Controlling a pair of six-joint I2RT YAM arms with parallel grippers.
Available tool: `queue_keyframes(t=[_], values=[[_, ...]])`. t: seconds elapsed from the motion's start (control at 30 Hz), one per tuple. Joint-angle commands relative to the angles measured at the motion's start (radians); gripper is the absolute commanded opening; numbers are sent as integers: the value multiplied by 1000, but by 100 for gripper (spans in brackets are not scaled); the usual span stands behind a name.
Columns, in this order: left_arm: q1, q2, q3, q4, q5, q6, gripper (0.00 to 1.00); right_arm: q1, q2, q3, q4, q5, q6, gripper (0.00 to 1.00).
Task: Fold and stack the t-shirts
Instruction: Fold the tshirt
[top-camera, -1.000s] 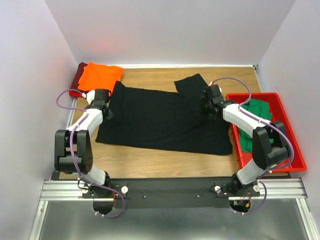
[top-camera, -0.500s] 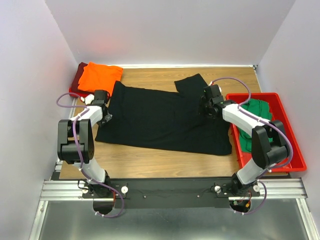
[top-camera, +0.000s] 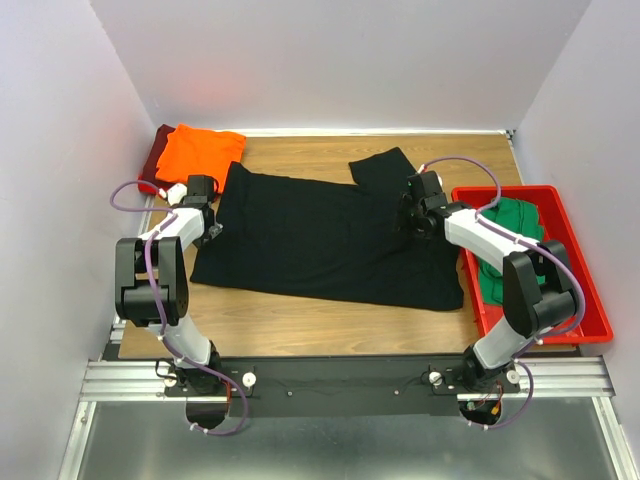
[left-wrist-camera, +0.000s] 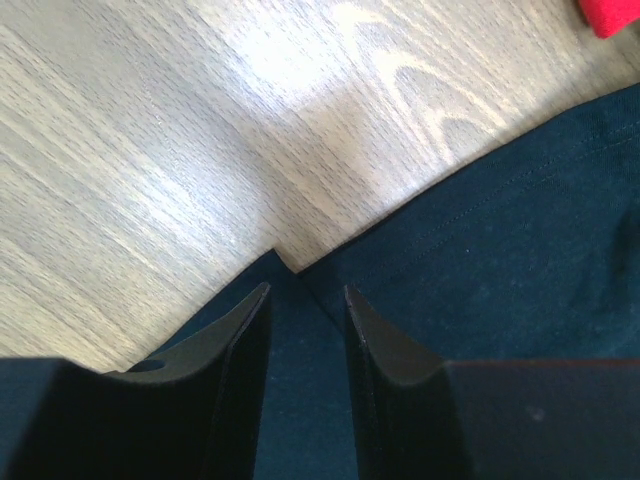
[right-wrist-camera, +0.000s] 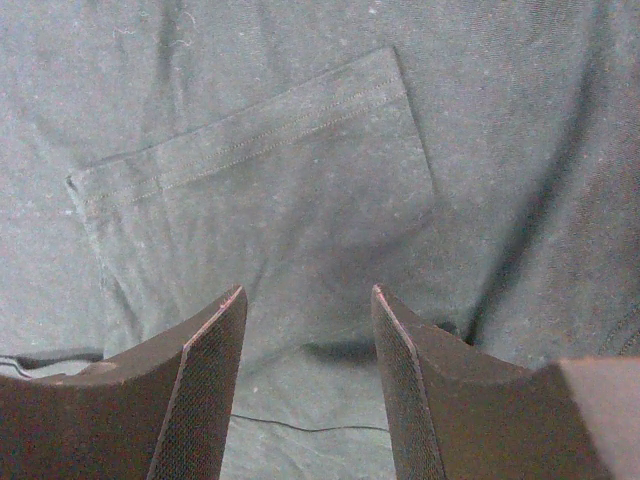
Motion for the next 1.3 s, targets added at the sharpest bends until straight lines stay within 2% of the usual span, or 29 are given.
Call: queue_keyframes(t=[0.0, 0.63, 0.93, 1.03, 1.27], values=[[6, 6, 17, -10, -57, -14, 41, 4, 11, -9, 23, -24, -10, 60], [23, 67, 26, 23, -69, -2, 35, 4, 18, -21, 32, -40, -8, 59], [23, 12, 20, 13, -58, 10, 12, 2, 12, -24, 32, -37, -5, 59], [23, -18, 17, 11, -49, 18, 1, 4, 6, -26, 32, -14, 0, 59], [23, -74, 11, -1, -29, 38, 0, 4, -21, -27, 29, 52, 13, 59]])
